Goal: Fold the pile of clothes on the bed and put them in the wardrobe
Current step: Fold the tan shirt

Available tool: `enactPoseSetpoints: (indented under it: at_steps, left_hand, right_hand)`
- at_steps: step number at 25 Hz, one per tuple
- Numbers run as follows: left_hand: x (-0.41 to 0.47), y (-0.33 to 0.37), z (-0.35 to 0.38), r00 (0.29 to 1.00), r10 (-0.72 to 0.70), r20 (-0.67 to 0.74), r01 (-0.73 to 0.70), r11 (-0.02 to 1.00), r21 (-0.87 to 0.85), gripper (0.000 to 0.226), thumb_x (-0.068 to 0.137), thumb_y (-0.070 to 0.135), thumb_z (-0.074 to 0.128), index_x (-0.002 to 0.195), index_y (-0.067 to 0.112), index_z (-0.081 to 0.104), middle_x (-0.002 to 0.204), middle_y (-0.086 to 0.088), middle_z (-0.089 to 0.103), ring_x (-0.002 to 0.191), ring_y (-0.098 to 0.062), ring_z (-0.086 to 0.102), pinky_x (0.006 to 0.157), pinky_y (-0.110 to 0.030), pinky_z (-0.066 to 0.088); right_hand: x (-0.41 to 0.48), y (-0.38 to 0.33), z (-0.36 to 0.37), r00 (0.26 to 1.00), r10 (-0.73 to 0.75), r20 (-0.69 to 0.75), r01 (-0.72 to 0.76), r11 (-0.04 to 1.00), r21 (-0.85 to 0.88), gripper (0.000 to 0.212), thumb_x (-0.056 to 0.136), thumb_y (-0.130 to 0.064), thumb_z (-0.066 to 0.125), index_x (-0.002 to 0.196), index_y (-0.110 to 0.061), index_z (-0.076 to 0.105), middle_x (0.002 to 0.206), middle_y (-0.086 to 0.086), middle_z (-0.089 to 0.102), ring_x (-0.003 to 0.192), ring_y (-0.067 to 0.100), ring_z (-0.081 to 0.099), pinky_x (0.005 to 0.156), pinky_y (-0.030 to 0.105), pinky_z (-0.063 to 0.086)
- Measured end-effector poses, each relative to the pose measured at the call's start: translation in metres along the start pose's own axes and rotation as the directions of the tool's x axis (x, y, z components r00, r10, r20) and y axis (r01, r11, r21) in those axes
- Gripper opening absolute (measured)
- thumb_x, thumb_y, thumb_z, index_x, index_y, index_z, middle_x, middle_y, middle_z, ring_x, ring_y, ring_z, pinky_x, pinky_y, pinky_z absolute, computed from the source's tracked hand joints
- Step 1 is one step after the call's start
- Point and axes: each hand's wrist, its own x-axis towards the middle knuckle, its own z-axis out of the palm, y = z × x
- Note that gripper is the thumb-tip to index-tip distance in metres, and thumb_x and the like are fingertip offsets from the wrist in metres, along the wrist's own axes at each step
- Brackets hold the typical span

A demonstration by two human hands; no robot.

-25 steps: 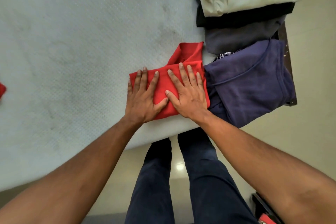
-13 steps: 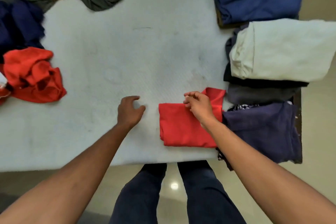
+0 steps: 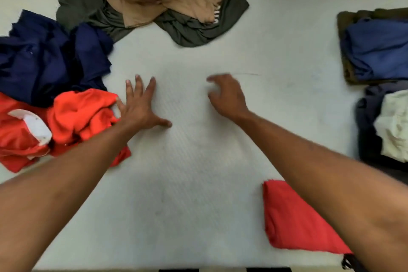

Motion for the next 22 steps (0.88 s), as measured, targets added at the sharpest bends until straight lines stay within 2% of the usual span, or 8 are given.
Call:
enactPoseSetpoints:
  at_steps: [2,5,9,11,13,16,19,22]
  left_hand:
    - [0.031,0.002,-0.02,0.998,0.004,0.067,-0.005,1.0,0.006,0.159,0.043,0.067,0.09,0.153,0.045,-0.023,0.159,0.002,-0.039,0.148,-0.029,-0.033,0.111,-0.075,-0.001]
    - [0.049,0.007,-0.019,0.995,0.01,0.097,-0.013,0.999,0.037,0.17,0.036,0.068,0.091,0.145,0.045,-0.037,0.15,0.0,-0.052,0.141,-0.032,-0.043,0.104,-0.08,-0.007]
    - [0.062,0.002,-0.009,0.994,0.019,0.105,-0.02,1.0,0.01,0.174,0.033,0.068,0.092,0.139,0.044,-0.044,0.141,0.0,-0.061,0.133,-0.032,-0.052,0.101,-0.082,-0.013]
    - [0.067,0.003,-0.007,0.993,0.024,0.113,-0.024,1.0,-0.005,0.175,0.031,0.067,0.092,0.138,0.044,-0.045,0.138,-0.001,-0.063,0.131,-0.031,-0.055,0.1,-0.082,-0.014]
    - [0.069,0.002,-0.006,0.994,0.02,0.104,-0.02,1.0,0.004,0.177,0.03,0.066,0.093,0.139,0.044,-0.044,0.138,-0.001,-0.063,0.13,-0.032,-0.055,0.098,-0.082,-0.016]
    - [0.071,0.003,-0.007,0.994,0.021,0.105,-0.021,1.0,-0.003,0.178,0.028,0.066,0.093,0.139,0.044,-0.044,0.138,-0.002,-0.063,0.13,-0.032,-0.056,0.097,-0.082,-0.017]
    - [0.069,0.001,-0.008,0.994,0.021,0.103,-0.021,1.0,-0.004,0.178,0.029,0.064,0.094,0.139,0.043,-0.044,0.137,-0.001,-0.064,0.13,-0.032,-0.056,0.099,-0.083,-0.014]
    - [0.068,0.004,-0.011,0.994,0.017,0.109,-0.016,1.0,-0.018,0.178,0.029,0.063,0.094,0.14,0.043,-0.044,0.137,-0.001,-0.064,0.13,-0.032,-0.055,0.099,-0.083,-0.014]
  right_hand:
    - [0.063,-0.023,0.007,0.986,-0.066,-0.153,0.057,0.996,-0.063,0.053,0.082,-0.021,0.062,0.134,-0.012,0.061,0.136,0.014,0.056,0.123,0.035,0.053,0.102,0.027,0.032]
    - [0.139,-0.062,0.0,0.952,-0.077,-0.296,0.024,0.984,-0.176,0.063,0.085,-0.031,0.066,0.145,-0.018,0.05,0.15,0.007,0.045,0.13,0.03,0.045,0.109,0.035,0.039]
    - [0.2,-0.096,-0.003,0.972,-0.093,-0.217,0.042,0.972,-0.229,0.093,0.084,-0.049,0.073,0.16,-0.031,0.023,0.166,0.003,0.024,0.149,0.031,0.027,0.12,0.042,0.027]
    - [0.221,-0.109,0.009,0.974,-0.134,-0.181,0.083,0.96,-0.266,0.097,0.083,-0.054,0.071,0.161,-0.03,0.019,0.166,0.003,0.024,0.149,0.03,0.027,0.118,0.041,0.027]
    - [0.238,-0.127,0.026,0.968,-0.137,-0.212,0.093,0.974,-0.205,0.078,0.085,-0.041,0.064,0.156,-0.03,0.033,0.154,0.004,0.044,0.137,0.03,0.043,0.11,0.038,0.038]
    - [0.24,-0.145,0.032,0.924,-0.121,-0.363,0.077,0.988,-0.132,0.053,0.083,-0.018,0.045,0.135,-0.022,0.054,0.122,0.004,0.064,0.112,0.026,0.058,0.093,0.035,0.048]
    - [0.212,-0.136,0.009,0.887,-0.27,-0.375,0.245,0.963,-0.115,0.027,0.078,-0.015,0.043,0.101,-0.012,0.057,0.095,0.007,0.061,0.089,0.026,0.055,0.077,0.045,0.044]
    - [0.148,-0.093,-0.02,0.877,-0.373,-0.303,0.339,0.927,-0.16,0.016,0.079,-0.019,0.048,0.087,-0.008,0.056,0.078,0.004,0.054,0.074,0.024,0.049,0.063,0.042,0.039]
